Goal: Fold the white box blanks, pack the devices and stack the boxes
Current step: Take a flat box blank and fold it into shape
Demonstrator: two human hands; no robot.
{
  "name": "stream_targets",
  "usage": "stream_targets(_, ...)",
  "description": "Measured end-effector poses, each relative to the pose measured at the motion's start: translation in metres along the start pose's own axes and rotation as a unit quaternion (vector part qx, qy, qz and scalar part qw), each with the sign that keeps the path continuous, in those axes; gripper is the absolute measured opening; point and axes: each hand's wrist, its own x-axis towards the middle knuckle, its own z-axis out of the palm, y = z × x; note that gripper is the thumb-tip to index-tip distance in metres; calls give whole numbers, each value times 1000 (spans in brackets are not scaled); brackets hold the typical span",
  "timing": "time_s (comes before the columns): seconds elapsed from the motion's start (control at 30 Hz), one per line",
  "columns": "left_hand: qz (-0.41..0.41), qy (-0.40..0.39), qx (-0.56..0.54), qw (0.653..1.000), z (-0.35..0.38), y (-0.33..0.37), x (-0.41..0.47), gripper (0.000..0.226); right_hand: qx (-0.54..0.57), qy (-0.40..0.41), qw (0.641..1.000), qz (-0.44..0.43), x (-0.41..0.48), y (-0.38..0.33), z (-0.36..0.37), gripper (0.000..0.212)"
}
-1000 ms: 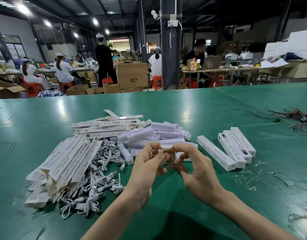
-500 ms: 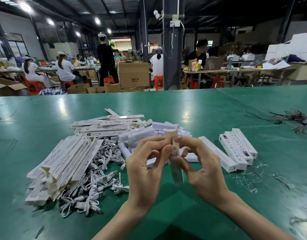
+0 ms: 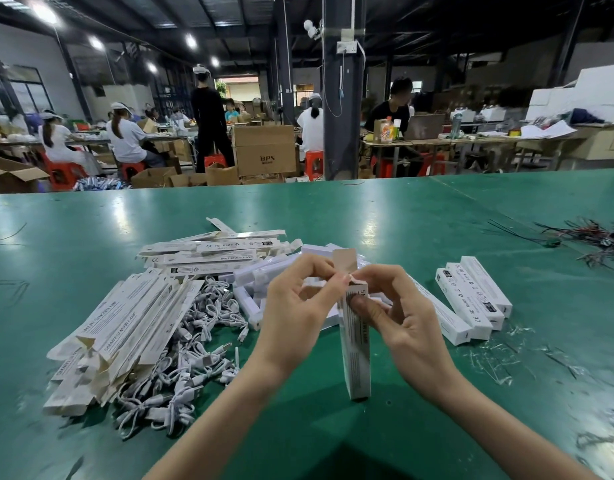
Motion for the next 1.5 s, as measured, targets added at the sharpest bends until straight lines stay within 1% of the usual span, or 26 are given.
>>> stream_targets(0.1, -65, -7, 23, 998, 2, 0, 16, 20, 8, -12, 1000, 17, 6, 5, -5, 16)
stream_targets(0.17, -128, -9, 4, 992, 7, -1, 24, 16, 5, -20, 999, 31, 9, 9, -7, 16)
stream_targets(0.2, -169, -10, -39, 985, 10, -1, 27, 17, 7, -28, 999, 41, 10, 10, -8, 16)
stream_targets(0.27, -255, -1, -154, 955, 13, -3, 30, 31, 28, -52, 997, 58, 10, 13, -7, 18)
stream_targets(0.3, -279, 0, -195, 940, 12, -4, 31, 33, 38, -60, 996, 60, 10, 13, -6, 20)
stream_targets(0.33, -284, -4, -213, 935, 11, -3, 31, 28, 43, -63, 995, 58, 10, 13, -5, 21)
stream_targets(0.4, -254, -11, -187, 949, 9, -4, 27, 19, 46, -52, 996, 52, 9, 14, -3, 23)
stream_targets(0.47, -173, -7, -103, 980, 8, -5, 20, 16, 45, -35, 997, 48, 8, 14, -2, 25)
stream_targets(0.53, -100, -14, -43, 994, 8, -6, 13, 20, 46, -33, 998, 38, 6, 15, -2, 26)
stream_targets(0.63, -79, 14, -45, 996, 8, 0, 10, 28, 68, -38, 996, 40, 4, 13, 2, 28)
stream_targets(0.7, -62, 30, -32, 997, 5, 0, 10, 21, 57, -41, 997, 33, 3, 12, 4, 28)
stream_targets(0.8, -19, 14, -2, 1000, 1, 2, 10, 9, 51, -41, 997, 37, 1, 13, 4, 29)
stream_targets(0.9, 29, 3, 52, 998, -5, 2, 11, 6, 56, -45, 997, 33, -1, 13, 4, 31)
stream_targets(1.03, 83, -5, 138, 987, -12, 2, 14, 5, 52, -54, 997, 33, -1, 15, 3, 32)
stream_targets(1.13, 98, -15, 158, 982, -16, 4, 15, 10, 48, -61, 997, 31, -1, 15, 3, 32)
stream_targets(1.23, 148, -52, 200, 967, -19, 7, 17, 8, 45, -59, 997, 28, -2, 15, 4, 31)
stream_targets(1.3, 166, -68, 215, 960, -21, 7, 18, 7, 39, -59, 997, 26, -2, 14, 3, 32)
stream_targets(1.5, 183, -106, 216, 953, -25, 9, 18, 12, 15, -57, 998, 9, -2, 15, 1, 28)
